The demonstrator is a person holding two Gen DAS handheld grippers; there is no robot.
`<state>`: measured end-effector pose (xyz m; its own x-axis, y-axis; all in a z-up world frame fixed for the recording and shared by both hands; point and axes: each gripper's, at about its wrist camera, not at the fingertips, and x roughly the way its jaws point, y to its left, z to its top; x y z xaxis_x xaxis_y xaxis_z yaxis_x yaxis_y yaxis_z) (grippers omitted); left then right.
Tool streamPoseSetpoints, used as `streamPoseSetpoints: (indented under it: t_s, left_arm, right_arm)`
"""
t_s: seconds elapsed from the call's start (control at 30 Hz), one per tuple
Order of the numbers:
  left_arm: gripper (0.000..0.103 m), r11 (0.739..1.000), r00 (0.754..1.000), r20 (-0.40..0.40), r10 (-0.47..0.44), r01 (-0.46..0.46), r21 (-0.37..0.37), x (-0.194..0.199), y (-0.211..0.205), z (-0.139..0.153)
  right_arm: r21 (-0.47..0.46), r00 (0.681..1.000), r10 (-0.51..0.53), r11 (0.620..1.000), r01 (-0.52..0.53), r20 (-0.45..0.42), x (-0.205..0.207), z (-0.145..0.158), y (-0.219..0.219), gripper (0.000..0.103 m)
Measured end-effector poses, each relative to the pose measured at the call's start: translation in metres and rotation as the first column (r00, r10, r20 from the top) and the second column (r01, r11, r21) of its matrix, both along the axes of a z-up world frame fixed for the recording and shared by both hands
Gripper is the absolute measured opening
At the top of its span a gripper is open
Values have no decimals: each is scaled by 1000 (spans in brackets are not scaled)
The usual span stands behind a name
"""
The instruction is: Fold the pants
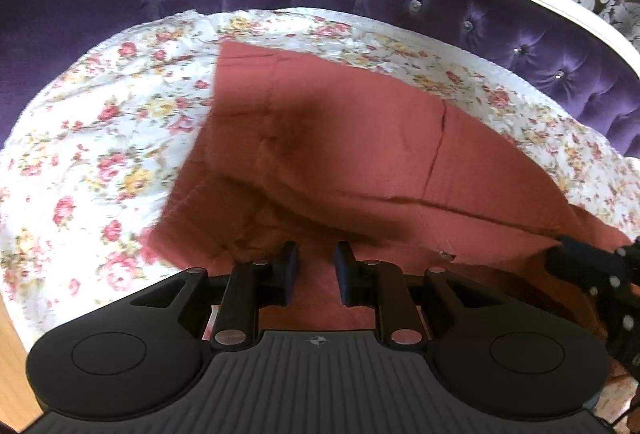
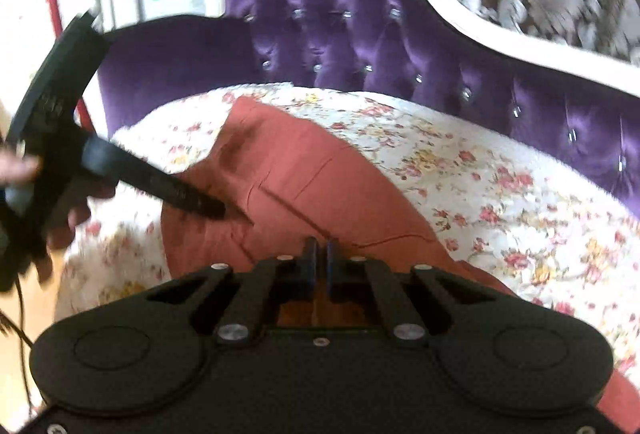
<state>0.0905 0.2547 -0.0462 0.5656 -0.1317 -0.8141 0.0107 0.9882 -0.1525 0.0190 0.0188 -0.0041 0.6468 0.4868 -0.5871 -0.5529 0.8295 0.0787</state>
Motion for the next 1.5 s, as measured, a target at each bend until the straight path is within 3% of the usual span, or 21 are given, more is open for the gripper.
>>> streamPoseSetpoints:
  t_s: [0.2, 0.3, 0.47, 0.63, 1.03, 1.13, 1.5]
  left_arm:
    - [22, 1000, 1000, 8, 20, -20, -22, 8, -9, -6]
    - [22, 994, 998, 17, 60, -59, -93, 9, -6, -5]
    - [25, 970, 986, 56, 156, -142, -199, 2, 4, -1]
    - [36, 932, 975, 23, 223, -206, -298, 1, 18, 0]
    - [46, 931, 956, 26, 292, -278, -235, -12, 28, 8]
    - [51, 918, 947, 33, 320, -301, -258, -12, 32, 12]
    - [52, 930, 954, -32, 298, -298, -217, 1, 17, -3]
  right_arm:
    - [58, 998, -12, 998, 15, -64, 10, 0, -9, 9]
    - [53, 998, -7, 999, 10, -62, 8, -1, -9, 9]
    - [46, 997, 9, 999, -6, -73, 8, -4, -5, 9]
    - [15, 997, 29, 999, -28, -68, 3, -7, 1, 9]
    - [-5, 997, 43, 999, -43, -70, 2, -9, 2, 10]
    - [-12, 997, 44, 999, -45, -70, 1, -9, 1, 10]
    - [-17, 997, 56, 998, -57, -60, -3, -9, 2, 10]
